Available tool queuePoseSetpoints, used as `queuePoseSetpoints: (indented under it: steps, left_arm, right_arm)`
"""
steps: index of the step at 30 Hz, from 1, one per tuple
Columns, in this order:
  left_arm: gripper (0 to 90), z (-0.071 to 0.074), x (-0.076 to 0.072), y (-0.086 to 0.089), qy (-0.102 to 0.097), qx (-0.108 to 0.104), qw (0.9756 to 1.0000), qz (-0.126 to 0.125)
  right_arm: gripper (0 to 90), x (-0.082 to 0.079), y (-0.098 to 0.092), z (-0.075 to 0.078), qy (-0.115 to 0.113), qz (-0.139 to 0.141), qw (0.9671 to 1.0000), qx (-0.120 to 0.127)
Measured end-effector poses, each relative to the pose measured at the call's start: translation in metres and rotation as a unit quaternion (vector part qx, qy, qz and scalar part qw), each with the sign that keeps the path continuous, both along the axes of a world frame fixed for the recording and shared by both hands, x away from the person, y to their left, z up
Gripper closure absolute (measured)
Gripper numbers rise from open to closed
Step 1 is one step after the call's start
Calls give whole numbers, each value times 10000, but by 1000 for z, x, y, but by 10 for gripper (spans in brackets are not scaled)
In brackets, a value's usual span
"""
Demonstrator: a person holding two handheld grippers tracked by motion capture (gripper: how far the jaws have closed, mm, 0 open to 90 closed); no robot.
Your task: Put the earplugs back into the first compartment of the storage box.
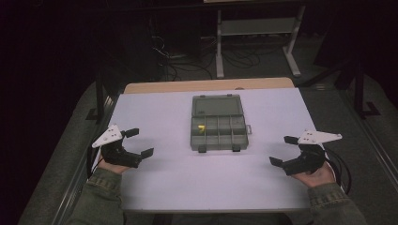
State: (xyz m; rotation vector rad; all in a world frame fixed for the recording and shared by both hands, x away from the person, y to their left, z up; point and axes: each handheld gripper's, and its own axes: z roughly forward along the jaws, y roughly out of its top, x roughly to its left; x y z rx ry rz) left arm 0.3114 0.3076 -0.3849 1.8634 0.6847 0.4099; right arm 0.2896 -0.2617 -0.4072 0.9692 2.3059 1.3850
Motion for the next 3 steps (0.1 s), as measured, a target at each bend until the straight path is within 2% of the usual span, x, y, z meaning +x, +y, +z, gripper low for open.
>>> queuePoseSetpoints:
  steps: [3]
  left_arm:
    - [0, -2, 0, 3, 18, -96, 9999, 50]
  right_arm:
    - [0, -1, 0, 1, -26, 19, 10000, 11]
